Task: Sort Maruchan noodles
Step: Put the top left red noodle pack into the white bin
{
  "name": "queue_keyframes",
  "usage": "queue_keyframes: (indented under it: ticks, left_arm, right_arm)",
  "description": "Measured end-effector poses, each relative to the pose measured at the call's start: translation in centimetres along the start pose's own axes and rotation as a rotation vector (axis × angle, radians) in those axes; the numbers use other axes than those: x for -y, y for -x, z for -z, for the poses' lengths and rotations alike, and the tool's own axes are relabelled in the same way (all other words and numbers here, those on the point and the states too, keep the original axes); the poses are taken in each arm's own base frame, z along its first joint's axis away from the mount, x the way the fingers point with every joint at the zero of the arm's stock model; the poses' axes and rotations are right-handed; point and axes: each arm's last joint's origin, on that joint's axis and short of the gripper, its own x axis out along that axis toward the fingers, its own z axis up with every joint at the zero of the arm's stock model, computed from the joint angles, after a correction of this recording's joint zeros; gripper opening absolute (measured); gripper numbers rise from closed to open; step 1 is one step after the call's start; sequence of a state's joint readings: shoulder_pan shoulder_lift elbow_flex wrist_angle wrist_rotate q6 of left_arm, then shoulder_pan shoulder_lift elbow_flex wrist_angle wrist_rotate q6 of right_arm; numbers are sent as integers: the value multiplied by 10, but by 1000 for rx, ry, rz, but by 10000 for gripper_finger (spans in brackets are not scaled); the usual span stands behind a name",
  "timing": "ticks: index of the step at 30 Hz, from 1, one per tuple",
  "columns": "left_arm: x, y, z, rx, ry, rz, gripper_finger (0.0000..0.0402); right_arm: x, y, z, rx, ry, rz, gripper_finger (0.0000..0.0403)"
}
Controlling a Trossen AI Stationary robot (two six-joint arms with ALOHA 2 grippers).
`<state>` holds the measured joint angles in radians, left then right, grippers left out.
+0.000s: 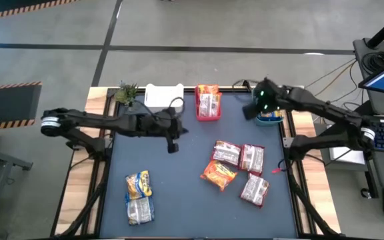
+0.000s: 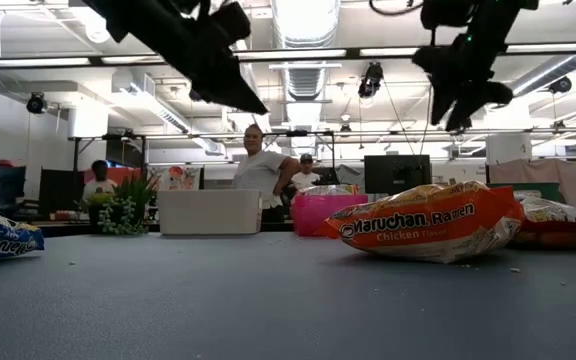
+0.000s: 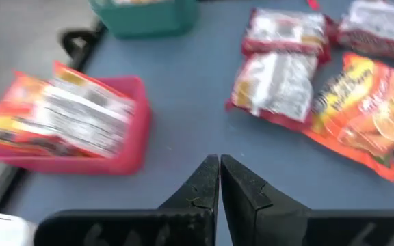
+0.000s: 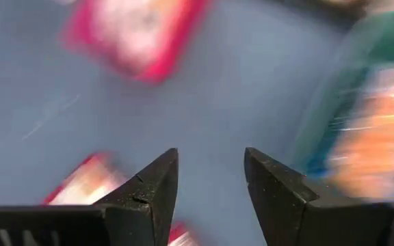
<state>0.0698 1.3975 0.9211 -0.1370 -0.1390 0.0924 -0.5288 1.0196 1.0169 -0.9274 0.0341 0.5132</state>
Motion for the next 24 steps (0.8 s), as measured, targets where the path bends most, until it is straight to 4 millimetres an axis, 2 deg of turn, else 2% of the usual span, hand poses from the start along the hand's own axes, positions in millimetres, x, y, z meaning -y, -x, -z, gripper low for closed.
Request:
queue_keyframes:
  ticks: [5,8,11,18,21,24]
  left_arm:
    - [21,-15,8,-51,-40,51,0]
    - [30,-13,7,-42,-59,76,0]
    - [34,-4,2,-12,-63,91,0]
    - [41,24,-8,59,-29,124,0]
    - [45,31,-8,60,-21,141,0]
    - [50,34,-8,55,-13,153,0]
  right_arm:
    - [-40,-23,35,-213,126,-267,128]
    - [-63,-36,51,-311,201,-335,107]
    - [-79,-49,59,-382,257,-322,89]
    - [-87,-94,72,-531,278,-164,48]
    - [-88,-113,75,-543,299,-78,33]
    - [-92,-126,76,-545,313,-64,23]
